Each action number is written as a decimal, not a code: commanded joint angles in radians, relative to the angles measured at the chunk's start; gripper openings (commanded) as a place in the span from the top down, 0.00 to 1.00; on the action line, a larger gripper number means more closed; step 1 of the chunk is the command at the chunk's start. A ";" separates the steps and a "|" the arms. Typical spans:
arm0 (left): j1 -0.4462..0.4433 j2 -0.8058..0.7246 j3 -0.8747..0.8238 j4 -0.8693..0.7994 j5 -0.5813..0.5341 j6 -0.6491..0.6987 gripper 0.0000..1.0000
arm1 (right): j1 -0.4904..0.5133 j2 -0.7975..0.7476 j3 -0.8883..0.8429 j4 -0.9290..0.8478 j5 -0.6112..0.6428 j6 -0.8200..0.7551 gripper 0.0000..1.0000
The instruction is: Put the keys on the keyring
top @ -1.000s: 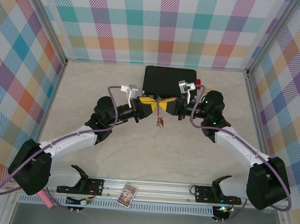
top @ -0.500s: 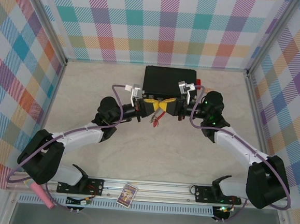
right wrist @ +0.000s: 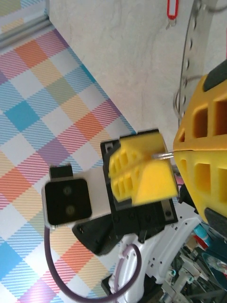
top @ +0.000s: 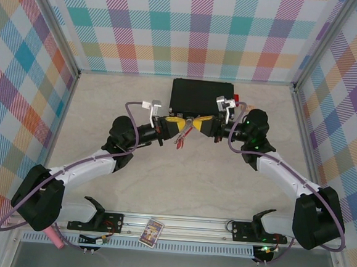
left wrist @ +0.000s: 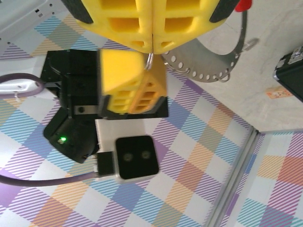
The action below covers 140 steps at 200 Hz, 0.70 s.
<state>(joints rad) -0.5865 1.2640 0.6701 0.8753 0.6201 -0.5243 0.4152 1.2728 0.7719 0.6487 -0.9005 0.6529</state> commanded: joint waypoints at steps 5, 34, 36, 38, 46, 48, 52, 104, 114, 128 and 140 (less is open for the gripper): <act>-0.003 -0.015 0.014 0.062 0.031 0.015 1.00 | 0.001 -0.002 -0.014 -0.011 0.019 -0.027 1.00; -0.003 -0.003 0.019 0.074 0.042 0.003 1.00 | -0.001 0.004 -0.016 -0.011 0.016 -0.022 1.00; -0.003 -0.002 0.019 0.073 0.042 0.004 1.00 | 0.000 0.005 -0.016 -0.011 0.015 -0.022 1.00; -0.002 -0.001 0.019 0.072 0.041 0.004 1.00 | -0.001 0.005 -0.016 -0.011 0.015 -0.022 1.00; -0.002 0.002 0.018 0.070 0.037 0.007 1.00 | 0.002 0.005 -0.014 -0.011 0.019 -0.023 1.00; -0.002 0.003 0.017 0.069 0.034 0.008 1.00 | 0.001 0.006 -0.014 -0.011 0.022 -0.025 1.00; -0.003 0.004 0.016 0.066 0.029 0.010 1.00 | 0.000 0.006 -0.013 -0.035 0.027 -0.031 1.00; -0.001 0.001 0.006 -0.142 -0.098 0.135 0.86 | -0.001 0.004 -0.027 -0.252 0.185 -0.142 0.85; 0.000 -0.001 0.003 -0.190 -0.122 0.160 0.86 | 0.000 0.002 -0.037 -0.290 0.216 -0.162 0.83; 0.000 -0.003 0.004 -0.268 -0.156 0.172 0.81 | -0.001 -0.003 -0.061 -0.328 0.259 -0.171 0.73; -0.001 -0.001 0.015 -0.357 -0.184 0.179 0.76 | -0.001 -0.014 -0.083 -0.358 0.283 -0.181 0.72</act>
<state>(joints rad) -0.5865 1.2686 0.6704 0.6994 0.5171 -0.4011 0.4152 1.2732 0.7319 0.3992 -0.7040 0.5308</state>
